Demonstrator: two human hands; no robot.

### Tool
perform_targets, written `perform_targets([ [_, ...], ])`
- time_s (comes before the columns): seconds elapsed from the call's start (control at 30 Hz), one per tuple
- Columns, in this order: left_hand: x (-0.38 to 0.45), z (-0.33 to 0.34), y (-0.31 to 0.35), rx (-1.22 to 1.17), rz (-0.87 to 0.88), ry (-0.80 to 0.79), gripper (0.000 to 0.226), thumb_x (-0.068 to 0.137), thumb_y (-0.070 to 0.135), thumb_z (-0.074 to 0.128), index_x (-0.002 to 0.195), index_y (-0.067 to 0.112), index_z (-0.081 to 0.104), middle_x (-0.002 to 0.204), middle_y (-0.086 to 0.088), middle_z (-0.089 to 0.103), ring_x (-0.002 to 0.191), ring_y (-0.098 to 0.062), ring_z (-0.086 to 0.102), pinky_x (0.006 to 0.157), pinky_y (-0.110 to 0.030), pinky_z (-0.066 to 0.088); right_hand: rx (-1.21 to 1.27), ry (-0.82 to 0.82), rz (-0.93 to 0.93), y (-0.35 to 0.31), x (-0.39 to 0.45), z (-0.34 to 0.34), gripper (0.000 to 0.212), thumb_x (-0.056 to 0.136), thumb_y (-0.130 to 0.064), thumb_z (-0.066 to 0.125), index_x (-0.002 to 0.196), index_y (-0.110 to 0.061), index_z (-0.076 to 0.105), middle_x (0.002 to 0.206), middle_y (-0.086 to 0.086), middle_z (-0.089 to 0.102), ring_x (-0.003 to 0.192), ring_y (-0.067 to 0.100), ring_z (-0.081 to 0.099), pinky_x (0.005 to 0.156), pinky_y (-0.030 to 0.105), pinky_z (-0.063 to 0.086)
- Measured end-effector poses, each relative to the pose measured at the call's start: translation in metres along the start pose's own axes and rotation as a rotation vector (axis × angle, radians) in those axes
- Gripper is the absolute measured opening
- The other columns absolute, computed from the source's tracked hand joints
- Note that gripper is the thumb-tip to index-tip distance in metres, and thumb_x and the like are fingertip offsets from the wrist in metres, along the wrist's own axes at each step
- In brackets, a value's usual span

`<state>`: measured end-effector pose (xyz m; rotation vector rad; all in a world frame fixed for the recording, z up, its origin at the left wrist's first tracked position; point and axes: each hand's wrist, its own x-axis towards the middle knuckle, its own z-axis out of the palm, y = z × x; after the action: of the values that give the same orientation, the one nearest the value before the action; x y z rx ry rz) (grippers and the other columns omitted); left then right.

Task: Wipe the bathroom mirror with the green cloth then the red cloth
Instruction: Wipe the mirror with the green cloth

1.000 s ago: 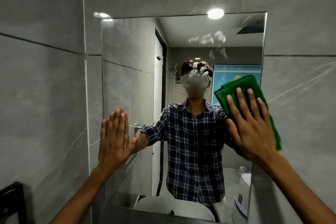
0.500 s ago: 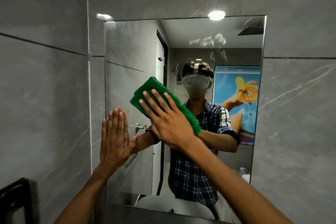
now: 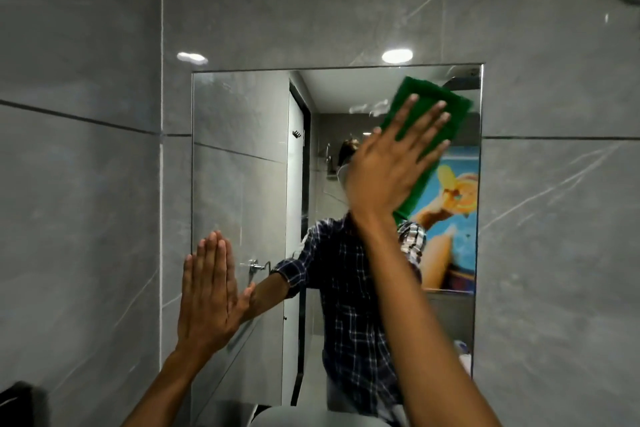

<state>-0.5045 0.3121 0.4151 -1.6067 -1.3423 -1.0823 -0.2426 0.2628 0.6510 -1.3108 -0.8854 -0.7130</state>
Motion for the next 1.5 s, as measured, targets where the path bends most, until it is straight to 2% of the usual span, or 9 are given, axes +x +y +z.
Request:
perform_targets([
  [0.17,0.001,0.000,-0.001,-0.005,0.005,0.009,0.088,0.102,0.063,0.020,0.165,0.004,0.008,0.175,-0.019,0.006,0.163,-0.036,0.008,0.133,-0.052,0.004,0.123,-0.203,-0.549,-0.061,-0.066,0.021,0.072,0.104,-0.038,0.037,0.167,-0.014,0.011,0.174,0.020,0.002,0.163,0.035,0.001,0.132,0.056,0.002],
  [0.3,0.001,-0.006,0.004,-0.023,-0.004,0.004,0.090,0.101,0.064,0.024,0.165,0.003,0.009,0.175,-0.019,0.006,0.163,-0.036,0.007,0.133,-0.052,0.004,-0.006,-0.359,-1.033,-0.003,-0.084,0.016,0.074,0.101,-0.040,0.038,0.167,-0.019,0.010,0.175,0.016,0.001,0.163,0.030,-0.001,0.132,0.053,0.002],
  [0.5,0.001,-0.002,0.002,-0.039,-0.007,0.012,0.097,0.098,0.070,0.024,0.165,0.002,0.008,0.175,-0.021,0.004,0.163,-0.038,0.006,0.132,-0.055,0.006,-0.099,-0.187,-0.620,0.090,-0.031,-0.013,0.071,0.104,-0.040,0.029,0.167,-0.019,0.004,0.175,0.016,0.000,0.163,0.030,0.002,0.131,0.054,0.002],
  [0.63,-0.002,-0.005,0.003,-0.049,-0.004,-0.009,0.099,0.097,0.071,0.026,0.165,0.002,0.007,0.175,-0.021,0.003,0.163,-0.037,0.005,0.133,-0.054,0.003,-0.059,-0.048,-0.136,0.051,0.009,-0.013,0.069,0.106,-0.038,0.026,0.166,-0.009,0.007,0.173,0.023,0.006,0.162,0.037,0.007,0.131,0.057,0.010],
  [0.73,0.000,-0.002,0.005,-0.040,-0.010,-0.004,0.099,0.097,0.071,0.028,0.165,0.002,0.008,0.175,-0.020,0.004,0.163,-0.037,0.005,0.132,-0.054,0.004,-0.003,0.016,0.020,-0.003,0.020,-0.002,0.068,0.106,-0.035,0.029,0.164,-0.003,0.015,0.171,0.027,0.014,0.160,0.041,0.014,0.129,0.061,0.016],
  [0.93,0.001,-0.006,0.007,-0.024,-0.030,-0.005,0.093,0.100,0.067,0.026,0.164,0.000,0.014,0.175,-0.020,0.009,0.162,-0.038,0.012,0.127,-0.060,0.020,0.163,-0.033,-0.129,-0.126,-0.044,0.035,0.070,0.105,-0.032,0.031,0.163,0.001,0.012,0.171,0.028,0.010,0.161,0.042,0.009,0.129,0.062,0.012],
  [1.13,-0.005,-0.004,-0.003,-0.025,0.015,0.066,0.100,0.096,0.062,0.044,0.166,0.009,-0.005,0.174,-0.018,0.008,0.161,-0.033,0.011,0.133,-0.045,0.000,0.218,-0.200,-0.474,-0.193,-0.113,0.063,0.073,0.103,-0.029,0.035,0.164,0.000,0.006,0.172,0.027,0.002,0.161,0.040,0.002,0.131,0.058,0.003],
  [1.33,0.001,-0.002,-0.002,-0.055,-0.010,0.015,0.082,0.104,0.059,0.019,0.166,0.007,0.005,0.176,-0.015,0.003,0.163,-0.032,0.010,0.132,-0.053,0.012,0.131,-0.349,-0.985,-0.128,-0.128,0.059,0.078,0.103,-0.034,0.038,0.165,-0.005,0.002,0.174,0.020,-0.004,0.163,0.031,-0.005,0.132,0.051,-0.006],
  [1.5,0.000,-0.004,0.001,-0.021,-0.038,-0.036,0.085,0.101,0.057,0.022,0.164,0.001,0.012,0.176,-0.017,0.004,0.163,-0.034,0.007,0.133,-0.051,0.005,-0.032,-0.290,-0.912,0.012,-0.098,0.022,0.079,0.102,-0.041,0.036,0.166,-0.008,0.005,0.175,0.015,-0.002,0.163,0.028,-0.003,0.131,0.051,-0.006],
])
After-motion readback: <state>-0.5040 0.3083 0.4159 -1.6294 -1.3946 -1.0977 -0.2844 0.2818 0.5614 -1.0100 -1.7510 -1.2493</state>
